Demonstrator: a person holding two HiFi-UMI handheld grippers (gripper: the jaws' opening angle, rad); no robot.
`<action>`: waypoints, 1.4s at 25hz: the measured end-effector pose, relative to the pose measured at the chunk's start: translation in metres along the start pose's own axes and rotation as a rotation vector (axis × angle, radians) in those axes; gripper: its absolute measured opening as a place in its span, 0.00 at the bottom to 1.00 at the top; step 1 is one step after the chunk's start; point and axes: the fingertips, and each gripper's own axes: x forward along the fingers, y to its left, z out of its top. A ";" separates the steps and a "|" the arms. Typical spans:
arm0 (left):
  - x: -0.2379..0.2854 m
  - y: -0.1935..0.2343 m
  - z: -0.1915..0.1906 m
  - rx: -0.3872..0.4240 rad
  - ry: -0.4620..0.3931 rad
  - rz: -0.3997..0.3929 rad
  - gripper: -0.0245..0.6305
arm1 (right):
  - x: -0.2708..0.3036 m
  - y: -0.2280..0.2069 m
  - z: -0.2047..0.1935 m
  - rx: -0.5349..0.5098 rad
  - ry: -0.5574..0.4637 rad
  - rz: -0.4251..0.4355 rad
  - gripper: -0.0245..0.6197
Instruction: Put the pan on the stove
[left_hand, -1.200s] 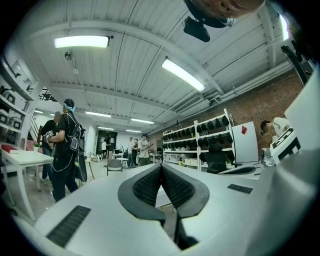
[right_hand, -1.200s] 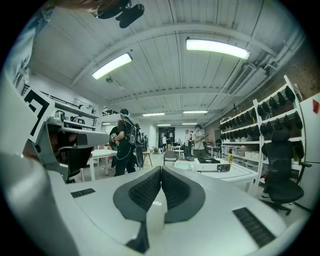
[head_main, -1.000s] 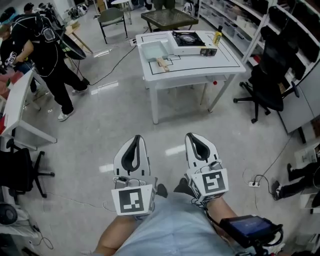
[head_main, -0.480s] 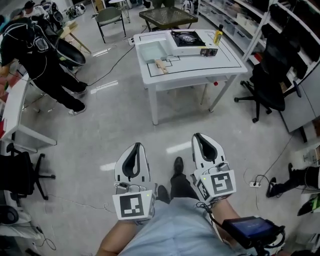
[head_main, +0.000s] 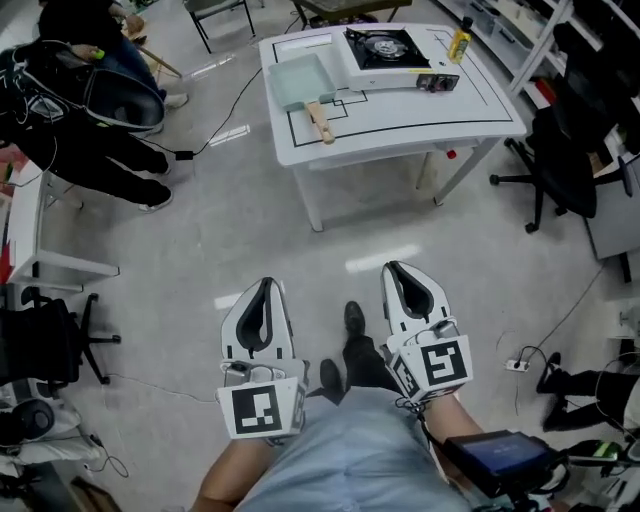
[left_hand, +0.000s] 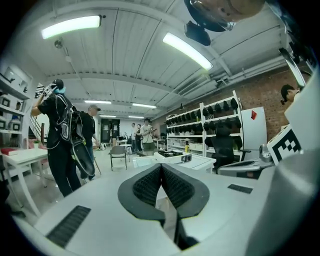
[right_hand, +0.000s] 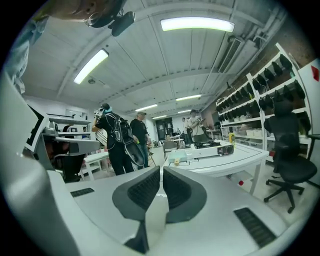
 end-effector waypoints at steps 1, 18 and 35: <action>0.015 -0.002 -0.002 0.004 0.013 0.003 0.07 | 0.013 -0.009 -0.001 0.009 0.009 0.009 0.12; 0.150 0.006 0.082 0.041 -0.085 0.136 0.07 | 0.148 -0.088 0.104 -0.036 -0.107 0.155 0.12; 0.284 0.080 0.044 -0.014 -0.012 0.124 0.07 | 0.292 -0.114 0.076 0.009 0.031 0.164 0.12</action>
